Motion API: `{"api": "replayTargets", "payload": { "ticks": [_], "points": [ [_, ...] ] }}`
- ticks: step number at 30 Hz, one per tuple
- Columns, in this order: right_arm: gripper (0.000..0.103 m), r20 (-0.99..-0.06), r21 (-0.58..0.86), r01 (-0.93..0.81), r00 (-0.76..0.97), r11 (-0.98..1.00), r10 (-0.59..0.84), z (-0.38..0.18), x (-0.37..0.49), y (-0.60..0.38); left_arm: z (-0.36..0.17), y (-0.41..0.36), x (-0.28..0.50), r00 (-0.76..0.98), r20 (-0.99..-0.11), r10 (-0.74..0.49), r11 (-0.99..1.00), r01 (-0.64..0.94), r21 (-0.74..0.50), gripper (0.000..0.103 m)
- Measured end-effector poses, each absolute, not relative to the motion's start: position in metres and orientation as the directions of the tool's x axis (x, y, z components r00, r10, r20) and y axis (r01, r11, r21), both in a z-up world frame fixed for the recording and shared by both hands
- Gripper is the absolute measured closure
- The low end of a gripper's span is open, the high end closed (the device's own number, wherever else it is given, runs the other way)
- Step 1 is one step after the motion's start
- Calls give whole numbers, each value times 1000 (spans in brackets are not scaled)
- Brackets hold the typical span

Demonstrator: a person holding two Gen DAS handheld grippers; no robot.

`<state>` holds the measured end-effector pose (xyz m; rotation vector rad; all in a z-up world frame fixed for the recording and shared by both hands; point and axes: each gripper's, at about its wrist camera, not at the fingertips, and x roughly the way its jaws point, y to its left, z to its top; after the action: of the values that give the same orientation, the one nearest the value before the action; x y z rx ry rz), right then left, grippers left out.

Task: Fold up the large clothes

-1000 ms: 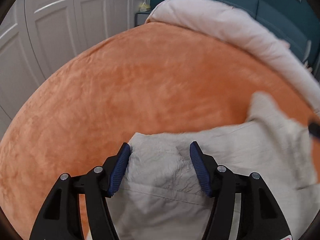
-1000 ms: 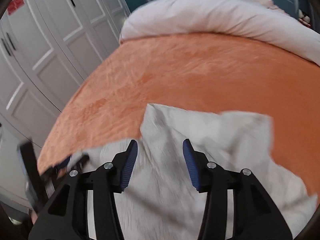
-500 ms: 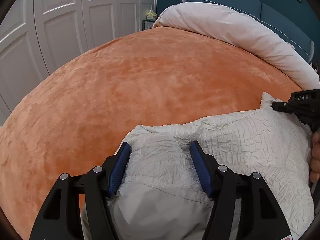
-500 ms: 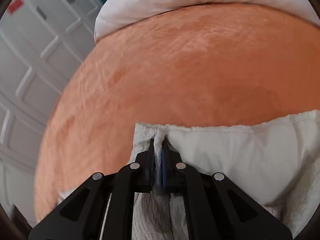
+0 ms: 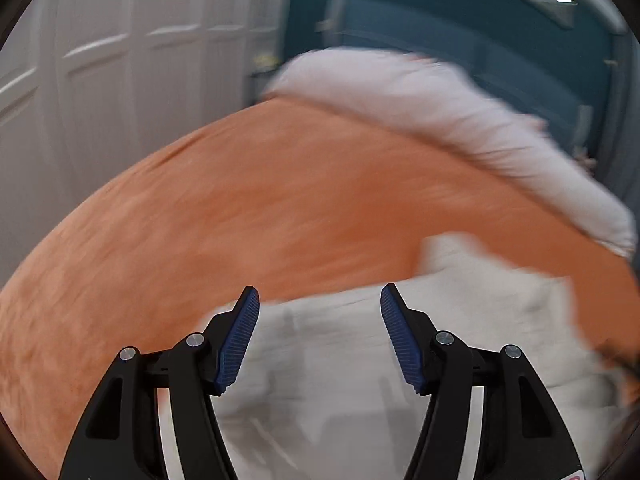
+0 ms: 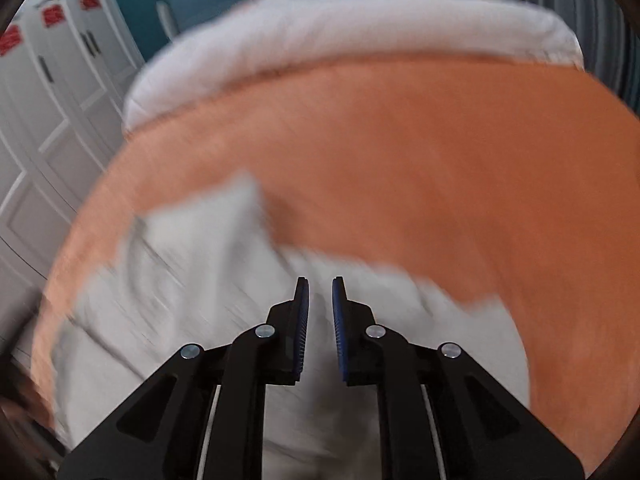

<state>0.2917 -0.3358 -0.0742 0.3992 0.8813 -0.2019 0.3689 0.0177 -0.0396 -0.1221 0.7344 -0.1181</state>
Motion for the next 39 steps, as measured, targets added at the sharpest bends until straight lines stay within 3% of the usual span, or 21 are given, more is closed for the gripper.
{"api": "replayTargets", "payload": {
  "ticks": [4, 8, 10, 11, 12, 15, 18, 21, 24, 27, 29, 30, 31, 34, 35, 37, 39],
  "points": [
    [94, -768, 314, 329, 640, 890, 35, -98, 273, -348, -18, -95, 385, 594, -698, -400, 911, 339, -234, 22],
    [92, -746, 333, 317, 664, 888, 43, -99, 268, -349, -46, -193, 409, 544, -764, -349, 902, 416, -116, 22],
    [92, -737, 365, 310, 673, 878, 68, -98, 262, -354, -71, -221, 426, 472, -819, -326, 901, 417, -118, 25],
    [92, -733, 375, 308, 676, 874, 77, -96, 263, -355, -90, -232, 435, 421, -853, -309, 903, 410, -125, 32],
    [92, -724, 389, 304, 685, 869, 84, -94, 263, -357, -105, -237, 441, 394, -874, -286, 909, 400, -117, 60],
    [92, -716, 406, 296, 691, 865, 100, -93, 264, -360, -113, -238, 443, 393, -865, -310, 902, 408, -138, 96],
    [101, -731, 372, 307, 678, 876, 74, -95, 270, -364, -105, -230, 438, 458, -834, -307, 914, 387, -123, 97],
    [103, -743, 378, 428, 669, 821, -6, -111, 261, -387, -112, -212, 434, 488, -815, -313, 931, 329, -160, 96],
    [103, -734, 452, 453, 678, 768, 33, -124, 256, -402, -127, -204, 433, 489, -805, -337, 933, 289, -216, 95],
    [103, -767, 355, 457, 641, 815, -26, -103, 263, -388, -121, -217, 432, 507, -812, -290, 937, 321, -134, 94],
    [103, -705, 378, 392, 709, 839, -13, -83, 256, -380, -119, -217, 431, 515, -809, -283, 938, 324, -122, 91],
    [102, -723, 321, 399, 689, 859, -50, -88, 259, -377, -119, -217, 430, 514, -810, -282, 939, 323, -122, 90],
    [103, -800, 262, 416, 599, 871, -45, -112, 271, -378, -118, -217, 431, 506, -815, -284, 939, 320, -129, 89],
    [103, -811, 323, 426, 585, 845, 16, -103, 270, -393, -81, -210, 424, 543, -783, -303, 941, 301, -155, 86],
    [100, -812, 307, 433, 584, 847, -4, -92, 265, -393, -60, -203, 415, 579, -747, -326, 936, 307, -171, 82],
    [97, -781, 317, 412, 624, 854, -11, -63, 243, -388, -9, -181, 395, 645, -653, -396, 913, 350, -208, 48],
    [97, -727, 358, 326, 685, 875, 42, -31, 216, -369, 28, -150, 370, 703, -585, -405, 912, 359, -199, 38]
  ]
}}
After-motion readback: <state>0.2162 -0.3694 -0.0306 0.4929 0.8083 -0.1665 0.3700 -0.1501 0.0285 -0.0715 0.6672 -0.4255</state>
